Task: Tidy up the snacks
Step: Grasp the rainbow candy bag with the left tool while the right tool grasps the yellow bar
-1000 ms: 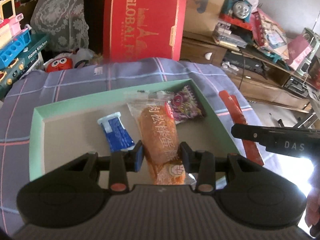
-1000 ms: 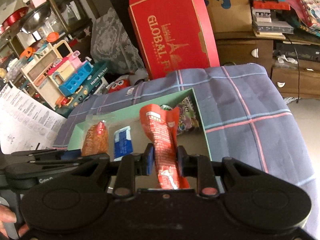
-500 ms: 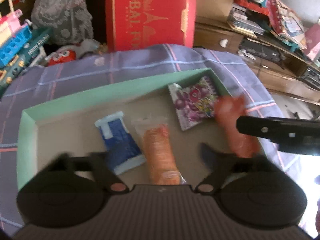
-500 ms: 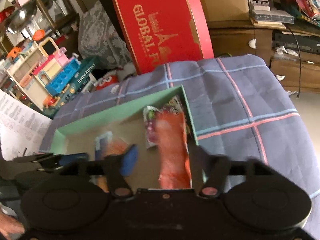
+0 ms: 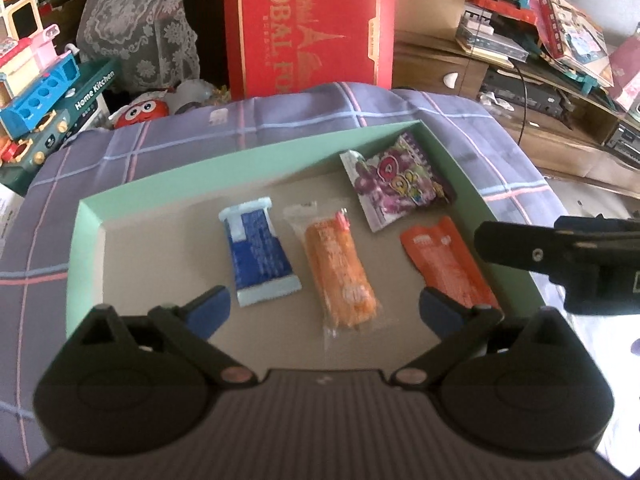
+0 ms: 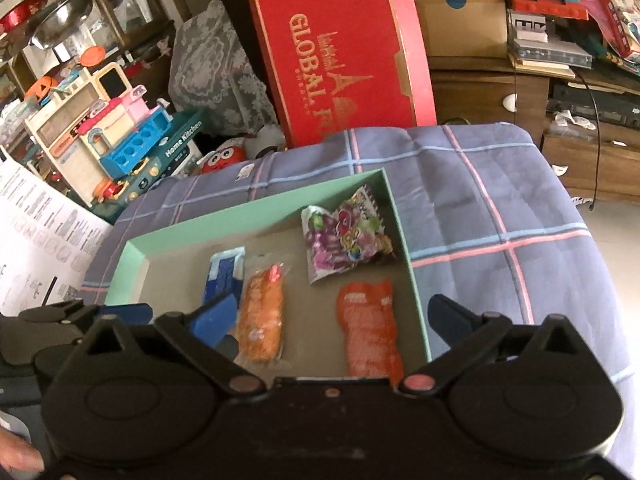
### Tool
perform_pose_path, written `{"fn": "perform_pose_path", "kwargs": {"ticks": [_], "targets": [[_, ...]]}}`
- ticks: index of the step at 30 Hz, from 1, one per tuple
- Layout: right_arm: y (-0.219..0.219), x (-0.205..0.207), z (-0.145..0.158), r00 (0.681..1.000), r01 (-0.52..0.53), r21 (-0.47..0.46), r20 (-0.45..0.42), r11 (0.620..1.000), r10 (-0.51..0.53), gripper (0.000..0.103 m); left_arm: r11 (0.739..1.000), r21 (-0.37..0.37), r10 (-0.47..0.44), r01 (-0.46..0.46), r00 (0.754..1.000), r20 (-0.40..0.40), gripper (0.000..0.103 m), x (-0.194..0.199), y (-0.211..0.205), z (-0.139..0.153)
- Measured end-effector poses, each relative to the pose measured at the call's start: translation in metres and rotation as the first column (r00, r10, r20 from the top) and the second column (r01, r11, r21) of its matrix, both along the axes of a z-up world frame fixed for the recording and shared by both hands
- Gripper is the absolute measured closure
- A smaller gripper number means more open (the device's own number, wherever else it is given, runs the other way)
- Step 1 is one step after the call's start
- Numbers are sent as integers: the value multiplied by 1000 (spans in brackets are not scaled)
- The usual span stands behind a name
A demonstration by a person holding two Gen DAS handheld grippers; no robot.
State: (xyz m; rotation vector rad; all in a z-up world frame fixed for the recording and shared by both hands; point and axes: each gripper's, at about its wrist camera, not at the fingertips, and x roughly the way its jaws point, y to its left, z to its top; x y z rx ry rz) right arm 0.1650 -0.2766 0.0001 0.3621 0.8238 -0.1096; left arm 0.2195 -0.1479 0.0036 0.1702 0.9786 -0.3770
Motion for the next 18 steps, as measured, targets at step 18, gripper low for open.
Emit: {"fn": "perform_pose_path", "kwargs": {"ticks": [18], "targets": [[43, -91, -3, 999, -45, 9, -29, 999, 45, 0, 998, 42, -45, 47, 998, -46, 0, -130, 63, -14]]}}
